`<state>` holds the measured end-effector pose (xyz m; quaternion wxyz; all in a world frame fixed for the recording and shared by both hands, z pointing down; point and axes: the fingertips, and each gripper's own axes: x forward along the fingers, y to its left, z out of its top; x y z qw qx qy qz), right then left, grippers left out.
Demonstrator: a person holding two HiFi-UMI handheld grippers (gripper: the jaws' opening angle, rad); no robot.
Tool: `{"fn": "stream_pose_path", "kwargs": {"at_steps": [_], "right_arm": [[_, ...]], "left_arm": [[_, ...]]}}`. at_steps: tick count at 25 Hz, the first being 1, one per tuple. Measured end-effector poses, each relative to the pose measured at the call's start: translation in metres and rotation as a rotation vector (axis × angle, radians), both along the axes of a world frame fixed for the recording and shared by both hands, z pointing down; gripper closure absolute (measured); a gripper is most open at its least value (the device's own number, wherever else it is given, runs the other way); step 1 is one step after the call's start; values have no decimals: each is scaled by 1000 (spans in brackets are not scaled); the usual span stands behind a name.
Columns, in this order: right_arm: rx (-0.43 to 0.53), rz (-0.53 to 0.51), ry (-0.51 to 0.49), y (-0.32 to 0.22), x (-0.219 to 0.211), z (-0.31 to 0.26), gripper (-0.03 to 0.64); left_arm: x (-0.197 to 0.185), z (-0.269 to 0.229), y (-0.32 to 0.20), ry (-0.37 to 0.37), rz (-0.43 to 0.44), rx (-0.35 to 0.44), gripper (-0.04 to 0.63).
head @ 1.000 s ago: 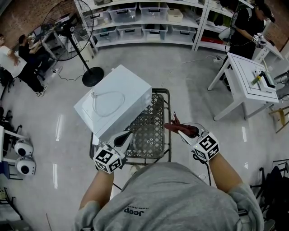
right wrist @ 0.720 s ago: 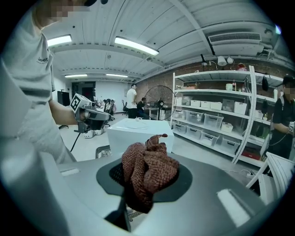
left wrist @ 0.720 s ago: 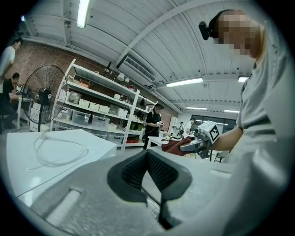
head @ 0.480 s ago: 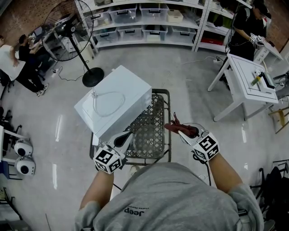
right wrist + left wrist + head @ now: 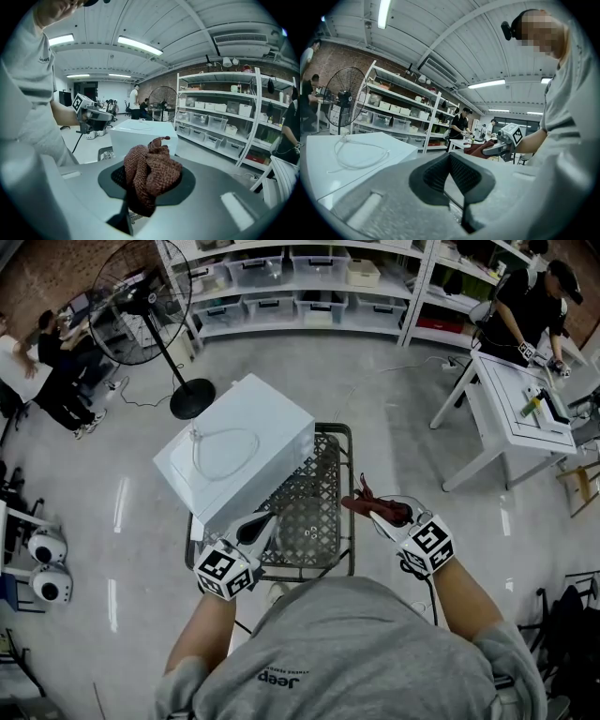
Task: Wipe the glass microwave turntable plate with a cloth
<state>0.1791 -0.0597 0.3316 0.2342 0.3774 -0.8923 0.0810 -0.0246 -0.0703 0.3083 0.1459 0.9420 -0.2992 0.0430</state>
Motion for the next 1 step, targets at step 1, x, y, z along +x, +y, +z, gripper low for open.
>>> {"fn": "stream_pose_path", "kwargs": {"at_steps": [1], "right_arm": [[0,1,0,0,0,0,514]], "left_arm": [[0,0,0,1,0,1,597]]}}
